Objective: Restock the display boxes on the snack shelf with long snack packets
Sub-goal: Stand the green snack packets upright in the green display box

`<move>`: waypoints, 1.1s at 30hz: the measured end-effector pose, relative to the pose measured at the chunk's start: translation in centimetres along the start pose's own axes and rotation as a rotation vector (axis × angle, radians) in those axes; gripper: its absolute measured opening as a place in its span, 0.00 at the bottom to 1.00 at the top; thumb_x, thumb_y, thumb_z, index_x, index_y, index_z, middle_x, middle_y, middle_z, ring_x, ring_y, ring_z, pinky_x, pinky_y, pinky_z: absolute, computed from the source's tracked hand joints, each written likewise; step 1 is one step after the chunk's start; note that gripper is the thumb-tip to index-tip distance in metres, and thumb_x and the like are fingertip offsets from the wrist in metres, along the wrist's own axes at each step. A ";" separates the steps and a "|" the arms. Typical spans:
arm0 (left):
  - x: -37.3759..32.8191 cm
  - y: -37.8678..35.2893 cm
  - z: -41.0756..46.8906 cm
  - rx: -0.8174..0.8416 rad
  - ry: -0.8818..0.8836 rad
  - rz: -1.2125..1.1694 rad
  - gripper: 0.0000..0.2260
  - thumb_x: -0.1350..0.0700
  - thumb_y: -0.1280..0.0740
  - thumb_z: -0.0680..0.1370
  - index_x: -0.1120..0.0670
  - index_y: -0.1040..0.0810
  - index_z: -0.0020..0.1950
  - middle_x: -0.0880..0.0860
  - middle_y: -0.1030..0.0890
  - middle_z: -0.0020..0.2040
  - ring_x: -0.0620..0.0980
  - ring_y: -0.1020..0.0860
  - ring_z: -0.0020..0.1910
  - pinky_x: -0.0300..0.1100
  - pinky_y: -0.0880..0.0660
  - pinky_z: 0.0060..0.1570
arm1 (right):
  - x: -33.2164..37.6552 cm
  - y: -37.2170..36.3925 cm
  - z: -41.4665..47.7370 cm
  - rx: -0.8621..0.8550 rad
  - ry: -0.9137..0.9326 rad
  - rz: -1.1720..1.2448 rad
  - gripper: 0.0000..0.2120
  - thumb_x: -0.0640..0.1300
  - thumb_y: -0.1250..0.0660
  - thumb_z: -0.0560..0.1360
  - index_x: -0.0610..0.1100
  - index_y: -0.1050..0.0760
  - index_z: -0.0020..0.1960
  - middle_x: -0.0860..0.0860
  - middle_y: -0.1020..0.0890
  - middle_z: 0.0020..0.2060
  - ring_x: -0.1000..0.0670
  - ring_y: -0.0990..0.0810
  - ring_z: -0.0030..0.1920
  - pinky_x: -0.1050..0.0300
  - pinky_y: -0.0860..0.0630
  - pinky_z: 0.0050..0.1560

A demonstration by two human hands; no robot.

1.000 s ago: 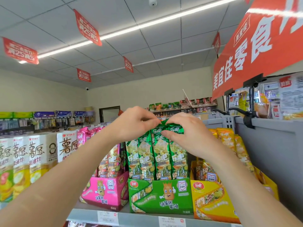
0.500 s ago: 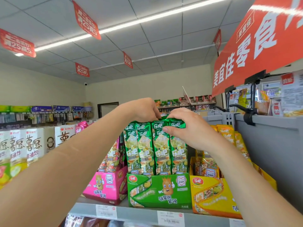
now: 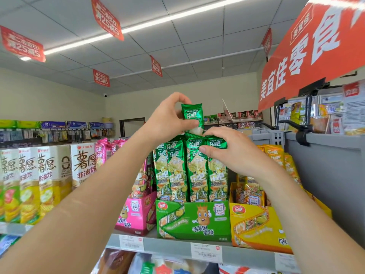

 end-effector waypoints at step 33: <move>5.5 -0.4 -22.2 -0.843 0.286 -0.931 0.06 0.47 0.34 0.80 0.49 0.24 0.50 0.46 0.29 0.36 0.45 0.30 0.33 0.39 0.31 0.38 | 3.5 -6.4 -19.8 -0.016 -0.217 0.885 0.19 0.56 0.25 0.66 0.62 0.19 0.57 0.54 0.14 0.50 0.49 0.14 0.48 0.57 0.19 0.44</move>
Point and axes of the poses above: each hand's wrist, its own z-axis towards the middle knuckle, its own y-axis out of the back of the hand, x = y × z, the point moved 3 cm from there along z, towards the middle knuckle
